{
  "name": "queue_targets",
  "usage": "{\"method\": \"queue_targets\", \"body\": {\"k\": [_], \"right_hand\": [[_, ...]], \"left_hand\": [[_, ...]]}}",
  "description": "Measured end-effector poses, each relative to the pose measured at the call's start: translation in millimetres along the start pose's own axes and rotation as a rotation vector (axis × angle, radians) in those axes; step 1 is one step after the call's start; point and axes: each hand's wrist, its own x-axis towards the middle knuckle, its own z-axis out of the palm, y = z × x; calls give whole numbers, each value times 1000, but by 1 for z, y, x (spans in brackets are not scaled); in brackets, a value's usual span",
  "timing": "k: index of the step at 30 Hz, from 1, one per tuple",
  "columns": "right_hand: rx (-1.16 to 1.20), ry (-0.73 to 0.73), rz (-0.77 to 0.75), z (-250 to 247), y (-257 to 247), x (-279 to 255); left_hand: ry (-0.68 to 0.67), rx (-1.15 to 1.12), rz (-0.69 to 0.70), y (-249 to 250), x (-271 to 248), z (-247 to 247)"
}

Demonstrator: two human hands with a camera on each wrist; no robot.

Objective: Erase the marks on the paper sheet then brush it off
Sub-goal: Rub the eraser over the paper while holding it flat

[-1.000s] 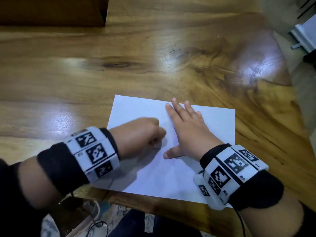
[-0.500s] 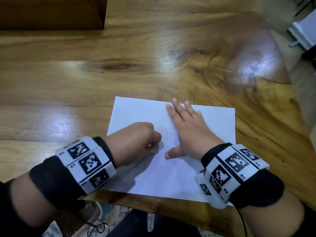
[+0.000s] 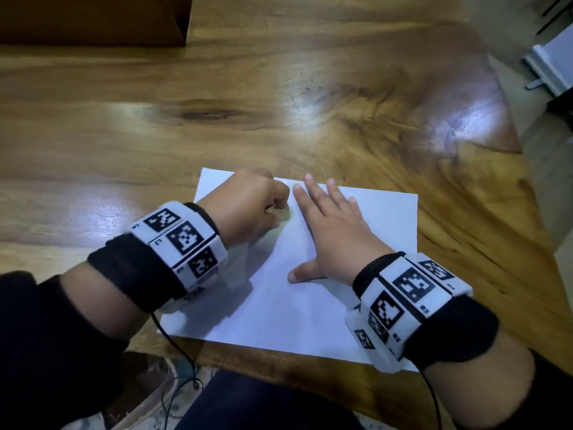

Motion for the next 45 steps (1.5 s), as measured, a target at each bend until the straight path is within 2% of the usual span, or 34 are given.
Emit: {"method": "queue_targets", "body": {"k": [3,7,12,14,17,20,22,23,26,28,30,34,35,39,41,43,45], "right_hand": [[-4,-1,0,1,1,1],[-23,-9,-4,1,1,1],[-72,-28,-19,1,1,-2],[-90,-37,-20,1,1,-2],[-83,-47,-9,0,0,-2],[-87,-52,-9,0,0,-2],[-89,-53,-7,0,-1,-3],[-90,-51,-6,0,-1,-3],[-88,-41,-8,1,-1,-2],[-82,-44,-5,1,-1,-2],[-85,-50,-1,0,-1,-1],[-90,-65,8,-1,-3,-2],[-90,-65,10,-1,-4,-2],[-88,-62,15,-1,-4,-3],[-83,-71,15,-1,-3,-2],[-81,-79,18,-2,-3,-2],[-86,-79,20,-2,-3,-2]], "left_hand": [[-66,-32,112,4,-28,6],[-204,-39,56,8,-36,4],[0,19,0,14,5,-1],[12,10,-24,17,8,1],[20,-59,46,14,-19,11],[-127,-96,69,17,-52,16],[-215,-91,31,15,-50,11],[-201,-67,20,15,-41,7],[1,0,-27,15,-8,-3],[44,-33,-11,16,-6,3],[-1,-86,49,14,-28,13],[-243,-133,48,13,-61,17],[-227,-113,32,12,-55,13],[28,3,-3,8,-17,2],[48,-10,49,7,-23,8],[-47,-62,120,9,-46,15],[-206,-104,125,13,-63,17]]}}
